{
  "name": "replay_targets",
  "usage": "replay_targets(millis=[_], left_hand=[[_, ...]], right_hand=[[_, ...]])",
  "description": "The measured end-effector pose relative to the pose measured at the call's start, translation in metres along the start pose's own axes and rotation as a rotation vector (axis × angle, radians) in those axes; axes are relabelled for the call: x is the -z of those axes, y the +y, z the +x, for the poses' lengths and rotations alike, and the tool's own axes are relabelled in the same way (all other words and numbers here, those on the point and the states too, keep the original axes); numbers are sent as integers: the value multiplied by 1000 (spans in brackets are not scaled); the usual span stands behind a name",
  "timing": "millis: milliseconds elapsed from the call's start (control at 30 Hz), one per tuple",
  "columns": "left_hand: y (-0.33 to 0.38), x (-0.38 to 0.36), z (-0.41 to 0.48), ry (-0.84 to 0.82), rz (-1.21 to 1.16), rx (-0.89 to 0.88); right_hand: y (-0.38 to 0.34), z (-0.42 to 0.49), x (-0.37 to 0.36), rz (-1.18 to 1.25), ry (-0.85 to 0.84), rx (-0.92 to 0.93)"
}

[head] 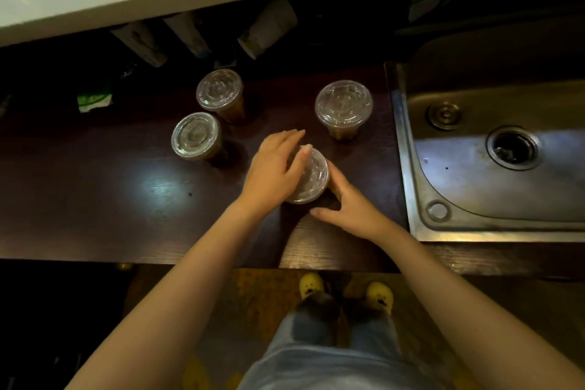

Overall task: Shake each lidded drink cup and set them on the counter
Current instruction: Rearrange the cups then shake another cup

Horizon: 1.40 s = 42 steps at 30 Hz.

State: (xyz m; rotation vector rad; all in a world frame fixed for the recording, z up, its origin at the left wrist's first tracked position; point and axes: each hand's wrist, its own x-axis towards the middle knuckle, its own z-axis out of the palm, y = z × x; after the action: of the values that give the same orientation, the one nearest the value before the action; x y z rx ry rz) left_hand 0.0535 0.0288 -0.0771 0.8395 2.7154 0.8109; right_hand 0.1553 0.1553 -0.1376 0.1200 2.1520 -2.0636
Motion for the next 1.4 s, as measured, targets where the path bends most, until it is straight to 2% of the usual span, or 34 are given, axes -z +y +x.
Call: replay_targets(millis=[200, 567, 700, 767, 867, 933, 1033, 1167, 1300, 1400], left_hand=[[25, -19, -5, 36, 296, 101], [27, -18, -4, 112, 264, 99], [29, -11, -6, 27, 302, 75], [32, -15, -9, 14, 345, 180], [50, -23, -4, 93, 104, 567], [53, -26, 0, 163, 68, 634], [40, -22, -5, 226, 175, 436], [26, -19, -14, 139, 232, 148], [25, -12, -12, 86, 220, 44], [25, -13, -13, 82, 259, 92]], right_hand=[[-7, 25, 12, -61, -47, 34], [1, 43, 21, -88, -139, 35], [-3, 41, 22, -105, -126, 25], [-6, 38, 19, -115, -73, 54], [-8, 30, 6, -44, 34, 132], [-3, 24, -7, -19, 90, 165], [3, 12, -12, -51, 98, 139], [2, 14, 5, -68, 4, 108], [-7, 30, 11, -162, -137, 47], [-6, 33, 0, -223, 52, 60]])
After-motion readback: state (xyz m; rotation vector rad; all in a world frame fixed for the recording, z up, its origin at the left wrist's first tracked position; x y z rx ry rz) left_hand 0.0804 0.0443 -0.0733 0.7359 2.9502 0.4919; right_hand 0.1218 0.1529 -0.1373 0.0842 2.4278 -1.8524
